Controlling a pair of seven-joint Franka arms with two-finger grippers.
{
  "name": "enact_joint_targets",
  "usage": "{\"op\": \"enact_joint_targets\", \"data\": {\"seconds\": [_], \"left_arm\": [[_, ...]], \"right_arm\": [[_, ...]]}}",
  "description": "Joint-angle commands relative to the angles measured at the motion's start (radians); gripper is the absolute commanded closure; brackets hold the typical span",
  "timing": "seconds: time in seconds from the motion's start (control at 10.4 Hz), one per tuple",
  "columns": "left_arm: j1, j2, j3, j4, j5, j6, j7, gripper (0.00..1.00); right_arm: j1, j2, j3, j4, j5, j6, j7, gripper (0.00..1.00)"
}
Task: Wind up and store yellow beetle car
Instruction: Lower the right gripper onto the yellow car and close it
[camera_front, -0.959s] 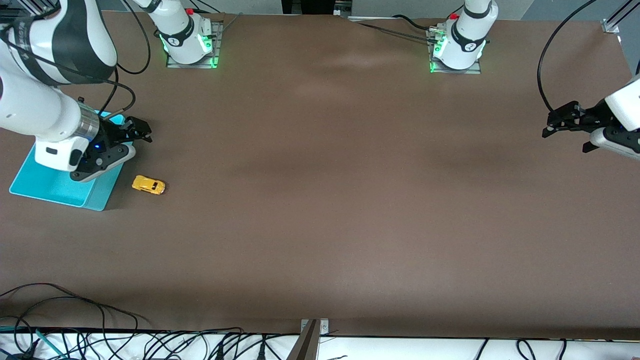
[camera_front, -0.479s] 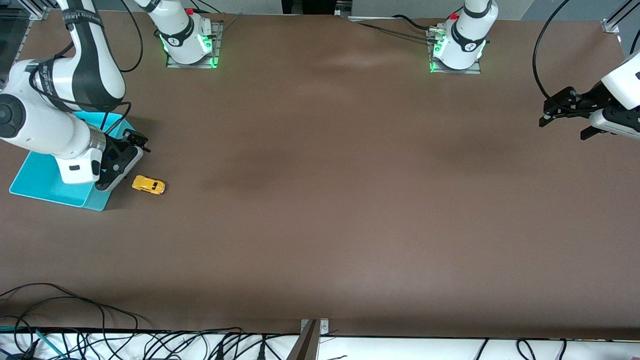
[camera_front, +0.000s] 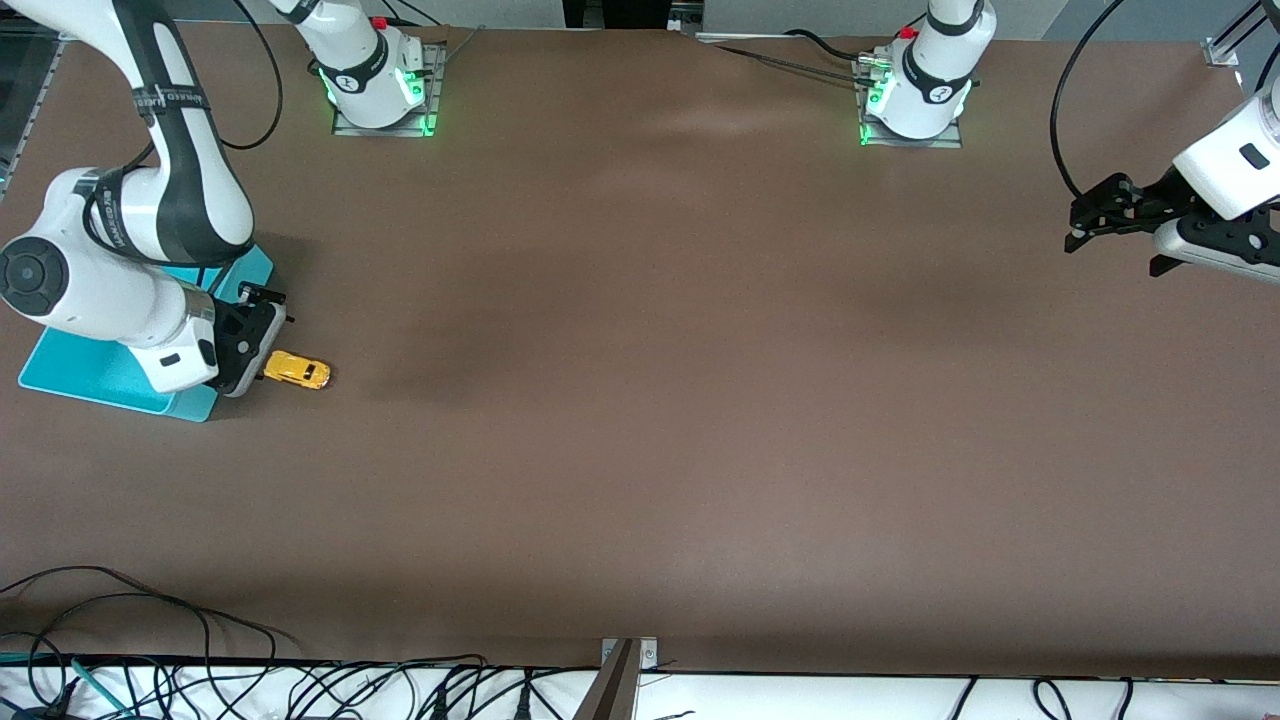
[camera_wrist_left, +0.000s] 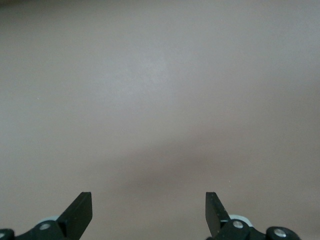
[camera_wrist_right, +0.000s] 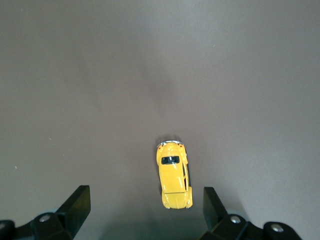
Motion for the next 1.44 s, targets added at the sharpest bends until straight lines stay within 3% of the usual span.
{"op": "enact_joint_targets", "data": {"seconds": [0.0, 0.58, 1.15, 1.25, 1.34], "left_arm": [[-0.012, 0.007, 0.009, 0.044, 0.024, -0.074, -0.068, 0.0], [-0.014, 0.007, 0.004, 0.046, 0.019, -0.074, -0.088, 0.0], [-0.008, 0.01, -0.011, 0.046, 0.027, -0.076, -0.105, 0.0], [-0.006, 0.01, -0.011, 0.046, 0.027, -0.076, -0.105, 0.0], [-0.006, 0.01, -0.011, 0.046, 0.027, -0.076, -0.107, 0.0]], "right_arm": [[-0.025, 0.042, 0.008, -0.013, 0.003, 0.073, -0.107, 0.0], [-0.08, 0.141, 0.008, -0.056, 0.003, 0.225, -0.252, 0.0], [-0.088, 0.164, 0.008, -0.157, 0.004, 0.388, -0.277, 0.0], [-0.089, 0.162, 0.008, -0.156, 0.004, 0.388, -0.298, 0.1], [-0.089, 0.159, 0.008, -0.156, 0.004, 0.386, -0.304, 0.27]]}}
